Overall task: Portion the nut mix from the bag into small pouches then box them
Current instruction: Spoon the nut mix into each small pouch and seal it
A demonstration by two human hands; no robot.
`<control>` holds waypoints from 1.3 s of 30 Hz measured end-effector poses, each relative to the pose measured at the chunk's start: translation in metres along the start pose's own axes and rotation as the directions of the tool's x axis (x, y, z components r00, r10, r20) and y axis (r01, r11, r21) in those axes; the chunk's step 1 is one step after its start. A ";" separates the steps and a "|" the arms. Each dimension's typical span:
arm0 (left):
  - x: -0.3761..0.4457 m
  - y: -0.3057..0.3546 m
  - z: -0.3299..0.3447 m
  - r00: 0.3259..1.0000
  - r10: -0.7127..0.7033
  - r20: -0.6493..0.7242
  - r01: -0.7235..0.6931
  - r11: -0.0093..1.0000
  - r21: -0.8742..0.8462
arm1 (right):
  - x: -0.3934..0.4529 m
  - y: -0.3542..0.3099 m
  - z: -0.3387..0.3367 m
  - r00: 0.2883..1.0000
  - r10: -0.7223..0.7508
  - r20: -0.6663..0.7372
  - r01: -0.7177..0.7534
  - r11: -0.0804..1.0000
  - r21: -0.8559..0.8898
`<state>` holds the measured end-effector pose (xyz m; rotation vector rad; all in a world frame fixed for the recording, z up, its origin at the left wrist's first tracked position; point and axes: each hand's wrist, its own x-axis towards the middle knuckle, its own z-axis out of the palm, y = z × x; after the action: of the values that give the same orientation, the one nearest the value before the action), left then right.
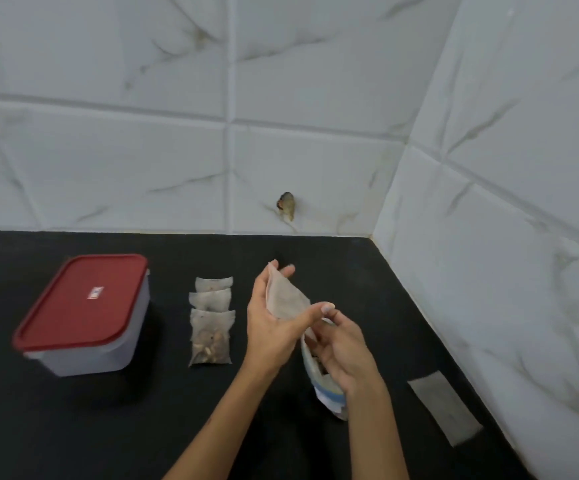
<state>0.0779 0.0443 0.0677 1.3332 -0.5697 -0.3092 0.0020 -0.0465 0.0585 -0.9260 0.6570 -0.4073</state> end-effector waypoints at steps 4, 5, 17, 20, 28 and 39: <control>-0.001 0.003 -0.020 0.988 0.140 -0.064 -0.128 0.979 0.161 | 0.000 0.011 0.023 0.994 -0.097 -0.045 0.077 0.943 -0.323; -0.001 0.002 -0.023 0.981 0.182 -0.066 -0.165 0.963 0.212 | -0.001 0.010 0.027 0.967 -0.216 -0.133 0.146 0.902 -0.405; 0.013 -0.004 -0.043 0.940 0.331 0.078 -0.309 0.735 0.603 | -0.026 -0.021 0.078 0.902 -0.413 0.128 0.404 0.699 -0.591; 0.018 -0.004 -0.046 0.923 0.375 0.088 -0.340 0.685 0.644 | -0.019 -0.024 0.080 0.928 -0.348 0.135 0.363 0.757 -0.544; 0.035 -0.009 -0.051 0.865 0.489 0.112 -0.385 0.504 0.773 | -0.010 -0.038 0.086 0.947 -0.274 0.168 0.320 0.850 -0.418; 0.036 -0.021 -0.061 0.904 0.418 0.092 -0.375 0.668 0.643 | 0.002 -0.030 0.084 0.876 -0.457 0.151 0.401 0.520 -0.754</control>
<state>0.1430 0.0710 0.0475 1.8277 -0.9514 0.3394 0.0587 -0.0141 0.1187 -1.9508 0.6606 -0.6190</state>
